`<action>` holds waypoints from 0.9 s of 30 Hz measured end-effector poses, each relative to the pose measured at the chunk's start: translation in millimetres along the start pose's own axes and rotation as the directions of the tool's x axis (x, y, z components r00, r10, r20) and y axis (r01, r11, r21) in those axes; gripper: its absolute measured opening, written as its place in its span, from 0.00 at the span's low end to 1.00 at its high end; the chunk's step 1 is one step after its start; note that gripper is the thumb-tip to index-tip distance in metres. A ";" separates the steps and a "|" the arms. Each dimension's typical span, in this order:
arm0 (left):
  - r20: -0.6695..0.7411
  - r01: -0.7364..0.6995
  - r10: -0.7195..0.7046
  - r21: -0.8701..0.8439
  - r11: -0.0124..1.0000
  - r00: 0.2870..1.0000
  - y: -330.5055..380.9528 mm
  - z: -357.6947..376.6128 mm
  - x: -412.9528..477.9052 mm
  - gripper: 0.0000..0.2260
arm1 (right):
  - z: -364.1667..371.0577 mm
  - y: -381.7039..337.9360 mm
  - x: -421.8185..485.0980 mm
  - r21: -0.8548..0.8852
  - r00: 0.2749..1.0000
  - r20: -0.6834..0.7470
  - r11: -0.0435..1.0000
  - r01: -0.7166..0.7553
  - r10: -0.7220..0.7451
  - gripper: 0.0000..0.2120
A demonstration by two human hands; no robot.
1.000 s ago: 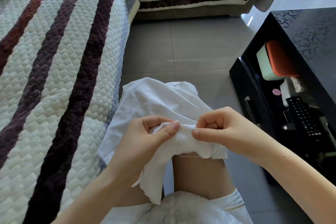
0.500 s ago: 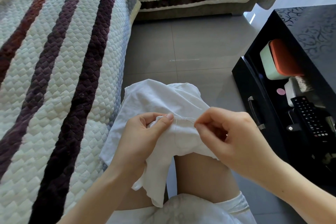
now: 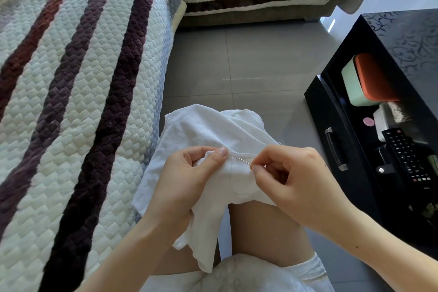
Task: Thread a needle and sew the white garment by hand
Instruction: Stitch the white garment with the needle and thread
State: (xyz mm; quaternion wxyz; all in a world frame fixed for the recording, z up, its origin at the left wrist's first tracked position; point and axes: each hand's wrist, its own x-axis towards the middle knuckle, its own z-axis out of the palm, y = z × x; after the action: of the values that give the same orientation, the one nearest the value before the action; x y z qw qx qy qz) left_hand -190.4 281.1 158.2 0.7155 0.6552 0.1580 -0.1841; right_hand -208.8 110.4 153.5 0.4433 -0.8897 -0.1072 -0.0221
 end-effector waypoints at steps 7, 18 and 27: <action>0.006 -0.035 0.035 0.015 0.999 0.999 2.1 0.2 -2.2 0.06 | -0.8 -2.6 1.7 -0.030 1.000 0.022 1.000 -0.006 0.007 0.07; 0.108 -0.199 0.179 0.221 0.955 0.978 1.1 -2.8 -3.4 0.06 | 1.2 -4.7 6.2 -0.102 0.998 0.067 0.995 0.006 0.001 0.07; 0.082 -0.135 0.122 0.175 0.975 0.989 4.5 -1.5 -5.4 0.07 | -5.2 -7.2 4.4 0.011 0.996 0.073 0.999 -0.048 0.047 0.07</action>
State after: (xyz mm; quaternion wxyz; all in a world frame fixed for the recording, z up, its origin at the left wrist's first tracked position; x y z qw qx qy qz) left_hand -193.0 283.2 164.6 0.6688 0.7192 0.0726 -0.1740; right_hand -205.7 111.3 162.9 0.4452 -0.8893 -0.1021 0.0217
